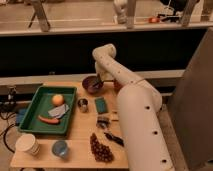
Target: Wipe purple bowl with eraser
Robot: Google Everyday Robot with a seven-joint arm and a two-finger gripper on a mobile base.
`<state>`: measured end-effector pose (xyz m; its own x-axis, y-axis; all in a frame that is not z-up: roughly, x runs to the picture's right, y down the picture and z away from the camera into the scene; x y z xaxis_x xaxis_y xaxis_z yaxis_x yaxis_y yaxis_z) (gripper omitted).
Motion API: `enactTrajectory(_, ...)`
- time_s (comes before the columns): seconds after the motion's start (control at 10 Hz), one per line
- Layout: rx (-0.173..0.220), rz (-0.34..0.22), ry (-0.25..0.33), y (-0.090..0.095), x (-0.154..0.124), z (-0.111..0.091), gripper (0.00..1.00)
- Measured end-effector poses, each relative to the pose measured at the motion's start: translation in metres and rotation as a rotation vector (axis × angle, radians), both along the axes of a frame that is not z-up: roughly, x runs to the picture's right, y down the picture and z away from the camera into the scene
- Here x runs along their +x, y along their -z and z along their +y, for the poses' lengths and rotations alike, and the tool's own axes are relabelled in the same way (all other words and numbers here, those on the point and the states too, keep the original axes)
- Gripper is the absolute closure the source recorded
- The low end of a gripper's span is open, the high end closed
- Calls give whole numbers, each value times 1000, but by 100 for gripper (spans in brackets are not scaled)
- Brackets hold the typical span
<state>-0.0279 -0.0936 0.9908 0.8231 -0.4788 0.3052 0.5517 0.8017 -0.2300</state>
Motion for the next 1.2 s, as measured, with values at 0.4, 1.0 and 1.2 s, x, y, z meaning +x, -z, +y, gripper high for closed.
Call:
enactTrajectory(0.4, 28, -37, 51, 20, -47, -19, 100)
enactTrajectory(1.0, 15, -80, 93, 23, -66, -3, 100)
enactTrajectory(1.2, 0, -73, 82, 19, -50, 13, 100)
